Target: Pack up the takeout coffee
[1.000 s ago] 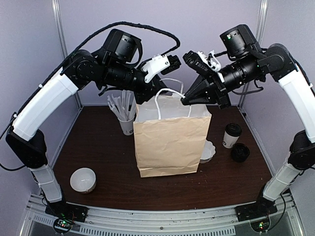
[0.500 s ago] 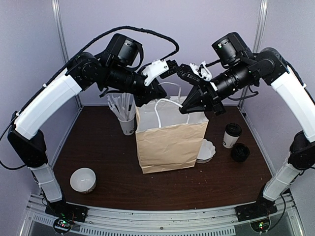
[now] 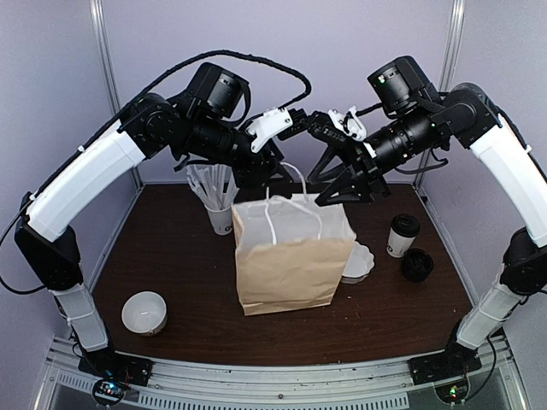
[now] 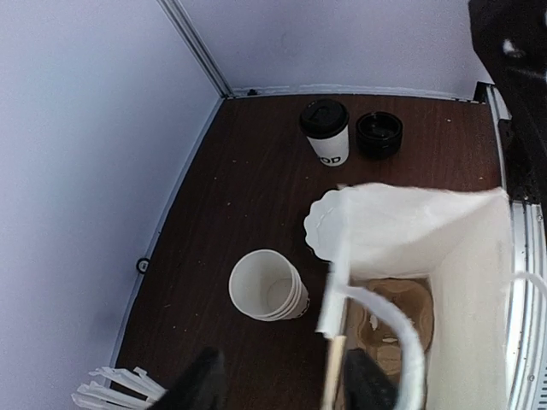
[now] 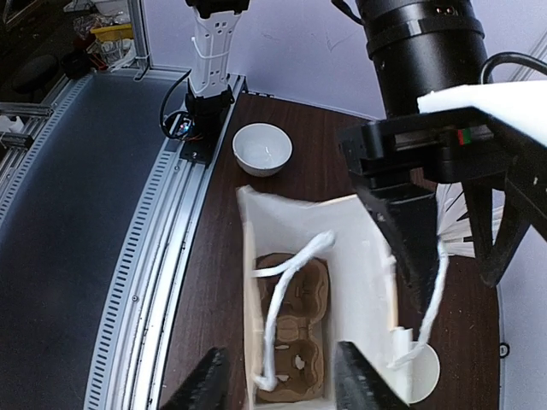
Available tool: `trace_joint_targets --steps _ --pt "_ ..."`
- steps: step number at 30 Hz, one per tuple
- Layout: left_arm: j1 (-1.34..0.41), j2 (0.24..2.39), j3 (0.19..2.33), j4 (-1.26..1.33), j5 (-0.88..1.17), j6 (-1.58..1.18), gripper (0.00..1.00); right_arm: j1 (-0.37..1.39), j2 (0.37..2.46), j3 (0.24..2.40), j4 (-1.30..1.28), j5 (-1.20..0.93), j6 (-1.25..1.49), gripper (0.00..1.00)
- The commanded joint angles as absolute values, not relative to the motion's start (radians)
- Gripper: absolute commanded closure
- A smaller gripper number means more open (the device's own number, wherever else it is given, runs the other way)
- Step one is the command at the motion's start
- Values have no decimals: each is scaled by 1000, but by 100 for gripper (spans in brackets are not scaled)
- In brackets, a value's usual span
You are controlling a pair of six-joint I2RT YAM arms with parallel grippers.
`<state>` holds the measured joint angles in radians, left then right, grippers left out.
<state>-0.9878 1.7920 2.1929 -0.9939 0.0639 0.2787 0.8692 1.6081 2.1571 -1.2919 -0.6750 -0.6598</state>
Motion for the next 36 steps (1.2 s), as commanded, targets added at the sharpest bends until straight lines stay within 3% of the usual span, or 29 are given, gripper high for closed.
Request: trace_joint_targets --steps 1,2,8,16,23,32,36 --pt "-976 1795 2175 -941 -31 257 18 856 1578 2177 -1292 -657 -666 32" --pt "-977 1792 2176 -940 -35 258 16 847 1578 2188 -1303 -666 -670 28" --pt "-977 1735 2150 -949 39 273 9 779 1539 2209 -1373 -740 -699 23" --pt "-963 1644 1986 -950 69 321 9 716 1470 2047 -1328 -738 -674 24" --pt "-962 1661 2008 -923 109 321 14 723 1500 1901 -1174 -740 -563 28" --pt "-961 1747 2113 -965 112 322 15 795 1583 1893 -1112 -653 -455 23" --pt "-962 1736 2103 -965 110 319 16 810 1613 1867 -1080 -588 -411 32"
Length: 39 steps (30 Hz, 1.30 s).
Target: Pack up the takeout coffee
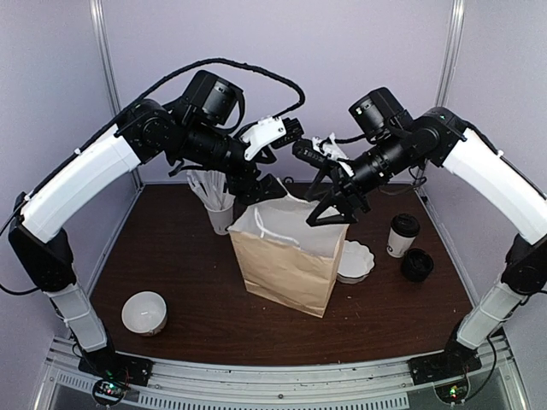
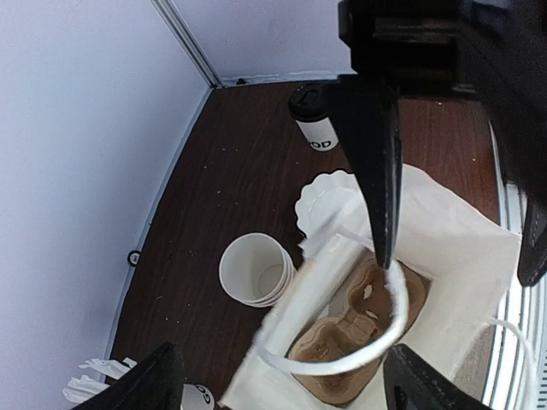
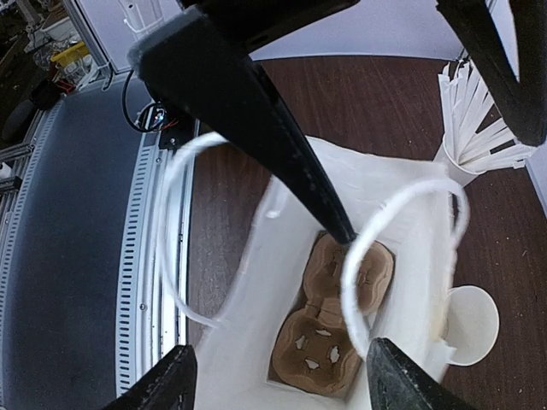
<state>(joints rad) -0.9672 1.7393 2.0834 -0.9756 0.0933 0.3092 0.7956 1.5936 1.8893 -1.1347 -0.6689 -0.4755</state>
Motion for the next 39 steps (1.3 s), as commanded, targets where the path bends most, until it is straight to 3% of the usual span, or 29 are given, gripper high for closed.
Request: trace_joint_targets --steps 1,5,10,18,26,32,36,39 --pt "-960 1729 2097 -966 109 317 16 811 1621 1866 -1071 -566 -399 34" --pt "-961 1694 2053 -954 106 316 16 811 1646 1882 -1050 -489 -377 44" --pt "-961 1641 2001 -939 72 312 16 811 1631 1917 -1063 -450 -405 46" --pt "-867 1534 1919 -931 148 317 16 811 1553 1904 -1144 -598 -507 32" --pt "-738 1703 2048 -943 378 337 18 846 1614 1917 -1133 -614 -473 30" --pt "-732 1842 2138 -978 454 414 14 908 1648 1935 -1096 -453 -464 31" --pt "-732 1909 2172 -996 515 445 14 942 1660 1947 -1110 -492 -481 38" --pt "-733 1934 2176 -964 546 453 15 975 1661 1939 -1110 -468 -501 64"
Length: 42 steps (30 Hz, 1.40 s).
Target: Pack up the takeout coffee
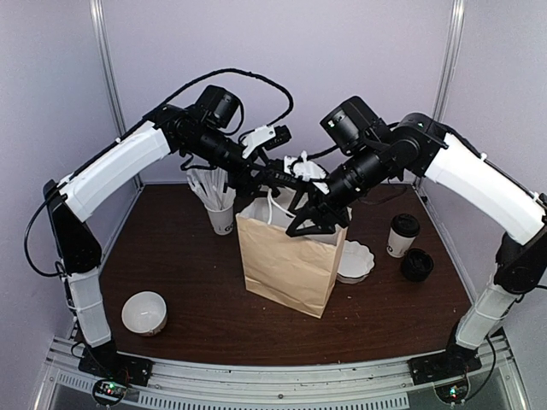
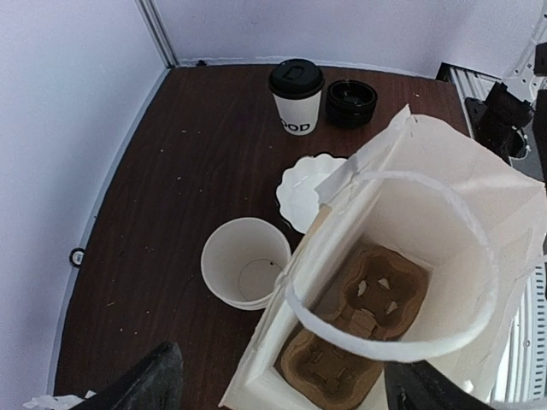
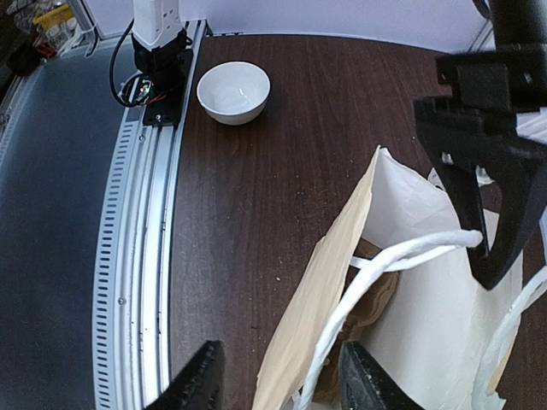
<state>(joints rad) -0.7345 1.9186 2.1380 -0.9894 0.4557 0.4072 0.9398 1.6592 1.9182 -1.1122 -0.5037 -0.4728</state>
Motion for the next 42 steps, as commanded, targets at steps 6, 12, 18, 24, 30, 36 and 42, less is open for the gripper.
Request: trace_joint_targets --steps 6,12,18,24,30,36,42 --pt "-735 2011 2252 -992 609 481 17 997 1646 1939 -1124 -488 -542 96" --pt "-737 2025 2244 -1035 660 475 25 1020 1632 1941 -1195 -535 -633 99" --pt "-757 2022 2230 -1058 645 474 38 1031 1616 1963 -1280 -628 -703 100" --pt "-761 2048 2254 -1076 665 442 44 1035 1602 1964 -1314 -664 -731 99" --pt "-767 2046 2263 -1176 700 410 44 1035 1592 1933 -1296 -632 -731 99" --pt "-780 2019 2237 -1206 727 383 39 1035 1590 1928 -1293 -627 -733 97" --pt "-786 1977 2229 -1163 694 314 39 1037 1583 1926 -1293 -620 -730 97"
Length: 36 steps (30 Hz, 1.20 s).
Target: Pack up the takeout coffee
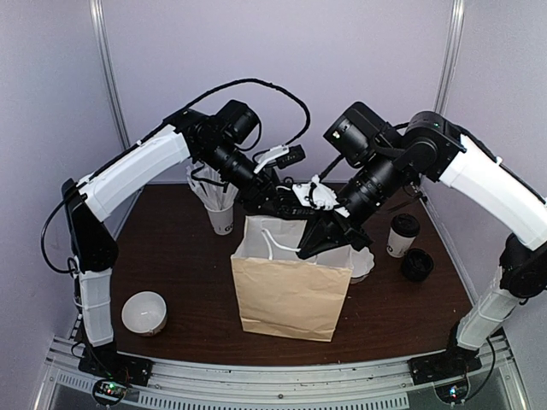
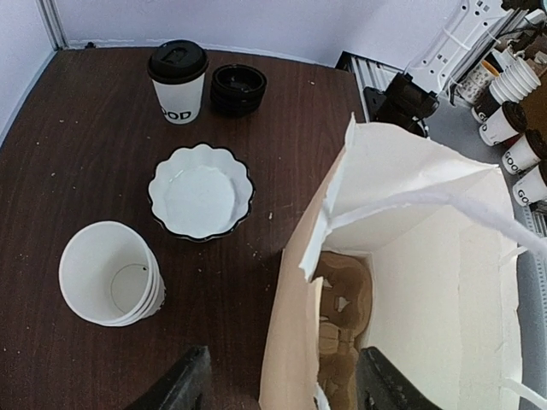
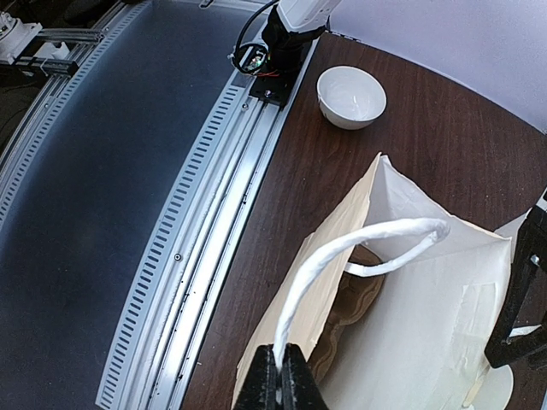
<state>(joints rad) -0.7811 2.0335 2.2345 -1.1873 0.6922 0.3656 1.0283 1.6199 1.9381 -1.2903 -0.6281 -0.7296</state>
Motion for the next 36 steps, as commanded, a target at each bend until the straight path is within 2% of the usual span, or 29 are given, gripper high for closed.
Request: trace_joint_targets --steps 1,10,13,20,24,26,27,30,32,36 --pt "-788 1973 2219 -1163 695 312 40 1037 1581 1925 -1294 -619 -730 97" --pt "-826 1990 2175 -1173 636 307 49 1037 1578 1930 -1296 -608 -734 97" --pt "-829 2013 2188 -1178 620 302 59 1038 1579 1927 -1298 -609 -735 97" --pt "-830 2028 2222 -1178 587 301 74 1043 1576 1918 -1301 -609 -739 96" --pt "-828 2031 2218 -1182 579 302 91 1045 1575 1911 -1298 -607 -741 96" --pt "-829 2029 2218 -1190 579 306 96 1045 1572 1910 -1297 -603 -738 95" --pt "-828 2026 2219 -1194 577 309 100 1045 1570 1913 -1296 -599 -736 92" --pt "-830 1983 2217 -1195 541 321 100 1040 1557 1954 -1325 -581 -736 72" --pt "-829 1929 2211 -1192 486 331 100 1011 1534 1986 -1348 -579 -748 54" --pt "-836 1800 2145 -1155 388 335 100 858 1484 2030 -1398 -743 -776 33"
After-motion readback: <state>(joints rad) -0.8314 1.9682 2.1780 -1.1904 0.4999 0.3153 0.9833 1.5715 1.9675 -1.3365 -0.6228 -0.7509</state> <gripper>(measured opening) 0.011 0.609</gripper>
